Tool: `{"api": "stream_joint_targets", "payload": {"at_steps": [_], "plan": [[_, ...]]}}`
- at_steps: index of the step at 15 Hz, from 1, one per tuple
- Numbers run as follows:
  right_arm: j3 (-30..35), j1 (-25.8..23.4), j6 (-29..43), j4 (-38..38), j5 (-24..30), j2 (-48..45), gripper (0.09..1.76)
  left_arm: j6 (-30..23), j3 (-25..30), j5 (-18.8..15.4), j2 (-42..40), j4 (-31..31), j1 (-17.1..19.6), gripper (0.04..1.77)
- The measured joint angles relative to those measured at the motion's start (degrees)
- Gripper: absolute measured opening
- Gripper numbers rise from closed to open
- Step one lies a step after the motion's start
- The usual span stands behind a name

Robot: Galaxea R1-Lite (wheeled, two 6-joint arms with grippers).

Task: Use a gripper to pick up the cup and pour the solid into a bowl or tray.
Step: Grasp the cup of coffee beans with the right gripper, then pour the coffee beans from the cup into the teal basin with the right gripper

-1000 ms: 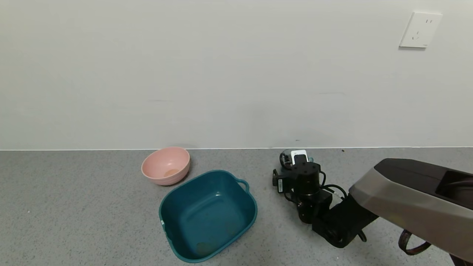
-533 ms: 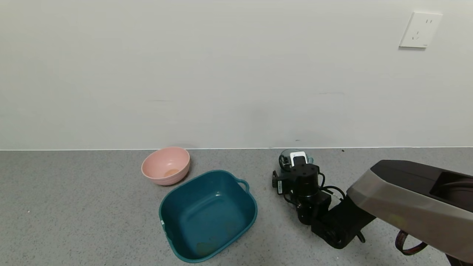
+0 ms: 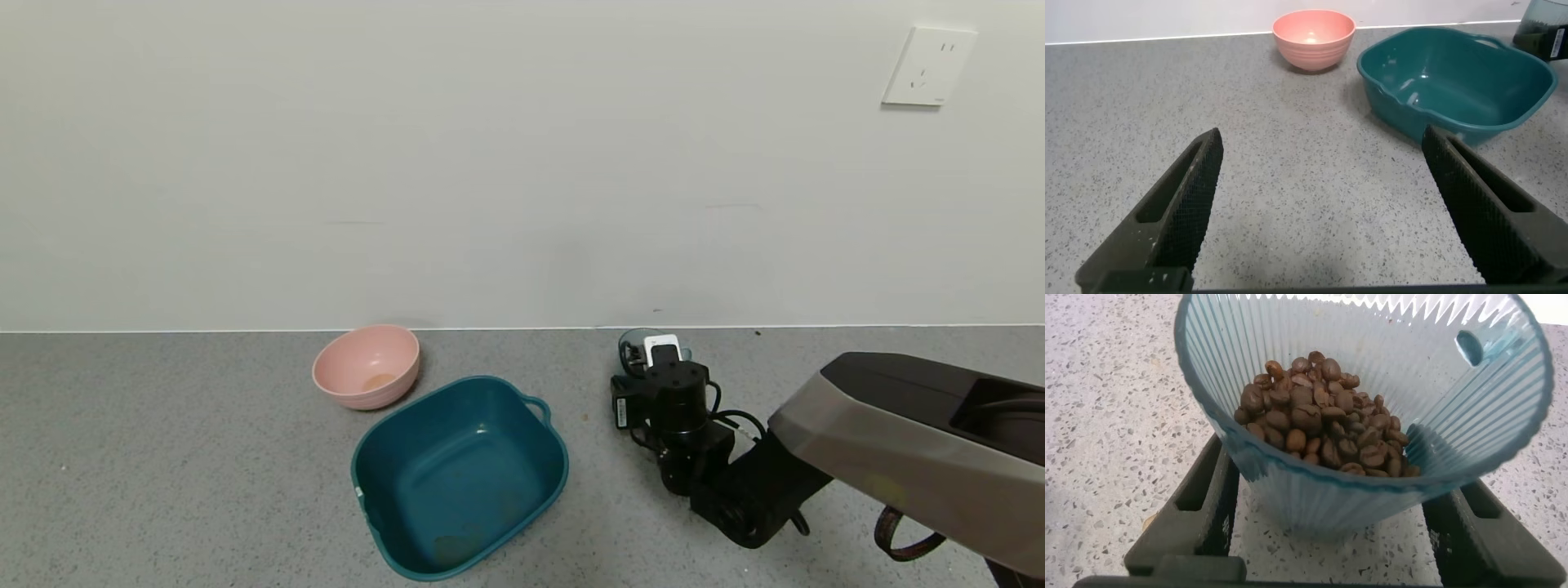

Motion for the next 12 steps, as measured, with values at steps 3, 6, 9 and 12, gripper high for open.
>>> {"api": "stream_joint_targets", "payload": {"at_steps": [3, 6, 9, 12], "plan": [[0.0, 0.0, 0.0, 0.1, 0.0, -0.1, 1.33, 0.0, 0.0, 0.0, 0.0, 0.0, 0.0, 1.75], [0.5, -0.1, 0.0, 0.6, 0.4, -0.8, 1.33, 0.0, 0.0, 0.0, 0.0, 0.0, 0.0, 1.75], [1.3, -0.2, -0.4, 1.8, 0.6, -3.0, 1.33, 0.0, 0.0, 0.0, 0.0, 0.0, 0.0, 1.75], [1.6, 0.0, -0.5, 4.6, 1.5, -5.7, 1.32, 0.0, 0.0, 0.0, 0.0, 0.0, 0.0, 1.75]]}}
